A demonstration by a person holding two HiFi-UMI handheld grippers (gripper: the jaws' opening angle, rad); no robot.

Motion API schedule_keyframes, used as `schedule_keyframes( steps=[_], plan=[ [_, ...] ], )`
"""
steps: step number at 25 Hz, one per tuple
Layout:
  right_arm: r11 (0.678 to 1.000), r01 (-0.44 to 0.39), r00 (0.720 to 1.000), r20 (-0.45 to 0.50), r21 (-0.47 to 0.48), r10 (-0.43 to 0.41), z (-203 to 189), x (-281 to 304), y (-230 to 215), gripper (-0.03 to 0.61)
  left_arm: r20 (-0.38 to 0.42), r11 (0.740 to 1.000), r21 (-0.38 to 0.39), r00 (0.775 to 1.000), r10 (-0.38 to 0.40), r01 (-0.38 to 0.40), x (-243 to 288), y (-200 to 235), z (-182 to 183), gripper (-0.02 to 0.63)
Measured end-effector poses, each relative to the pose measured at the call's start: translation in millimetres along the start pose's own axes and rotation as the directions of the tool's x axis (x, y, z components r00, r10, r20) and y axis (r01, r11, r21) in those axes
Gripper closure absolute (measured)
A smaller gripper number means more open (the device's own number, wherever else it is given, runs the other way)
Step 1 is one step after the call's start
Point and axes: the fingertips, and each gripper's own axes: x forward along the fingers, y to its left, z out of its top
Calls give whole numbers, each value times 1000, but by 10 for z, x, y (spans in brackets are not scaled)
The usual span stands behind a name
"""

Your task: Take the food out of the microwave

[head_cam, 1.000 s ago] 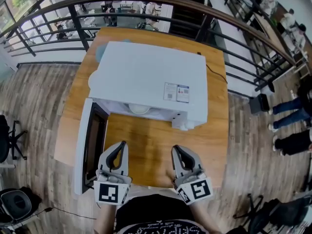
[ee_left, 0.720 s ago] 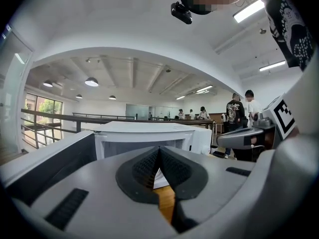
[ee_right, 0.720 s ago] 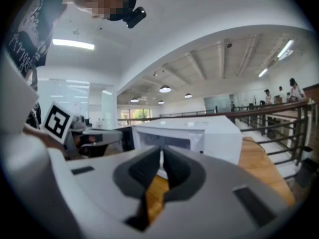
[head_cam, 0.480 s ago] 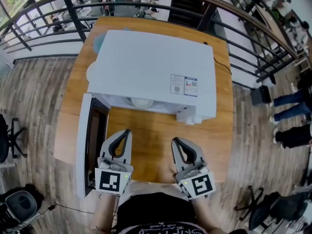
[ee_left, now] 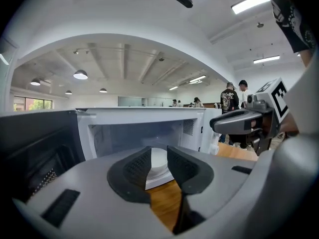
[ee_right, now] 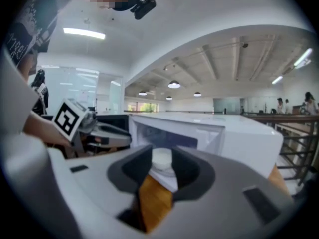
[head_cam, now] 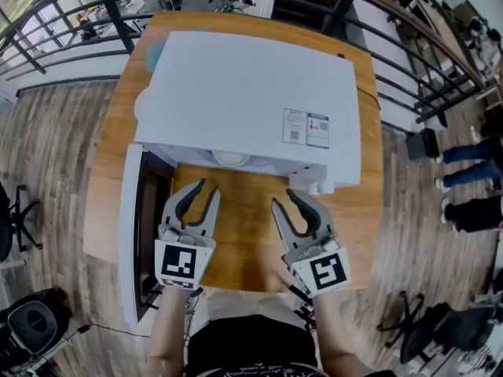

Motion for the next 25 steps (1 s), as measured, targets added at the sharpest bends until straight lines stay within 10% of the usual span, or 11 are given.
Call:
schedule_keyframes(
  steps=[18, 25],
  plan=[
    [992, -85, 983, -170, -89, 69, -634, 685, 47, 366, -182, 947, 252, 971, -157, 200, 587, 183, -555, 354],
    [988, -99, 976, -203, -116, 74, -753, 977, 58, 348, -242, 942, 242, 955, -174, 233, 763, 258, -746, 328]
  ],
)
